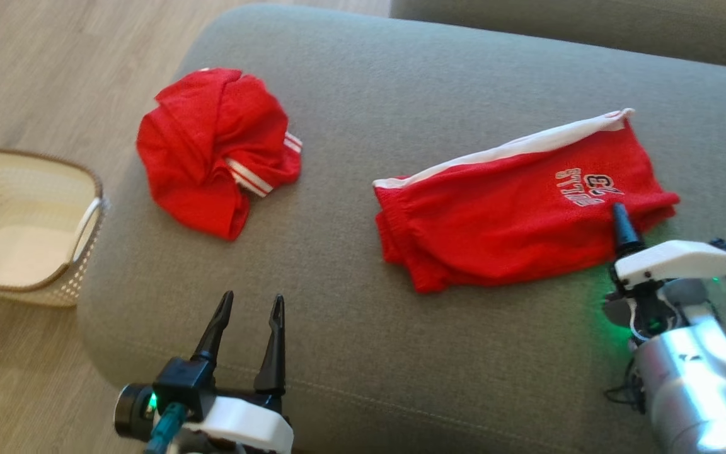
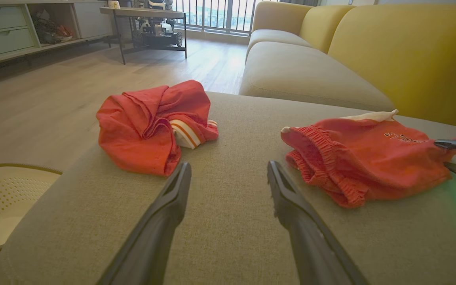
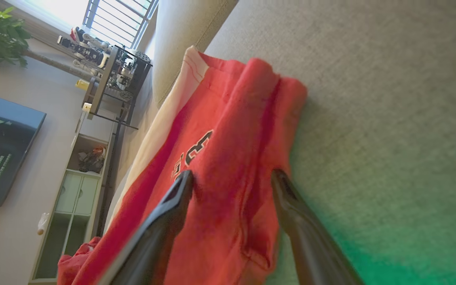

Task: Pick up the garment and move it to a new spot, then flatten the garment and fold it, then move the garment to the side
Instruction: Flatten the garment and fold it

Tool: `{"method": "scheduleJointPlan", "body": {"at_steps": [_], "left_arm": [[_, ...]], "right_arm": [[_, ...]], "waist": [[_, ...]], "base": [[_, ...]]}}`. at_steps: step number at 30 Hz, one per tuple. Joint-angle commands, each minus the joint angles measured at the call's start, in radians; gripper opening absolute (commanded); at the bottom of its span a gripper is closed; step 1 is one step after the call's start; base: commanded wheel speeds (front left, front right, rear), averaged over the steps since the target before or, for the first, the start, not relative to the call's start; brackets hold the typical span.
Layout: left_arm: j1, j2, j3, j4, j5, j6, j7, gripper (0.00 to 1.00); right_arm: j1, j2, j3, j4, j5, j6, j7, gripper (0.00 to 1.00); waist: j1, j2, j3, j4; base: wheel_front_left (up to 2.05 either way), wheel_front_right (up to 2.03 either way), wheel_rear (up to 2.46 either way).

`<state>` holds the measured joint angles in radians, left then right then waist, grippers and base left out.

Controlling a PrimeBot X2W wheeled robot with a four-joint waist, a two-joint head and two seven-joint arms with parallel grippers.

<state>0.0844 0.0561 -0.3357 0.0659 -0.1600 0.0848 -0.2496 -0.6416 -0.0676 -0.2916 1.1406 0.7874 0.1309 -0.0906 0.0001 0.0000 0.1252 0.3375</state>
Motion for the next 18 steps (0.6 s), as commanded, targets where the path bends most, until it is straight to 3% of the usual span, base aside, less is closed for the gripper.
{"method": "scheduleJointPlan", "body": {"at_steps": [1,7,18], "left_arm": [[-0.042,-0.006,0.025,-0.036,-0.002,0.005,-0.012,1.0],[-0.044,-0.006,0.017,-0.035,-0.012,0.01,-0.012,1.0],[-0.034,-0.006,0.016,-0.025,-0.025,0.018,-0.012,1.0]], "right_arm": [[-0.05,-0.012,0.005,0.014,-0.017,0.0,-0.023,1.0],[-0.11,-0.049,-0.065,0.137,-0.07,0.0,-0.102,1.0],[-0.038,-0.029,-0.237,0.15,-0.202,0.0,-0.084,1.0]], "waist": [[-0.0001,0.0,0.013,0.019],[-0.0001,0.0,0.012,0.036],[-0.0001,0.0,-0.018,0.029]], "base": [[0.0,0.0,0.0],[0.0,0.0,0.0],[0.0,0.0,0.0]]}}
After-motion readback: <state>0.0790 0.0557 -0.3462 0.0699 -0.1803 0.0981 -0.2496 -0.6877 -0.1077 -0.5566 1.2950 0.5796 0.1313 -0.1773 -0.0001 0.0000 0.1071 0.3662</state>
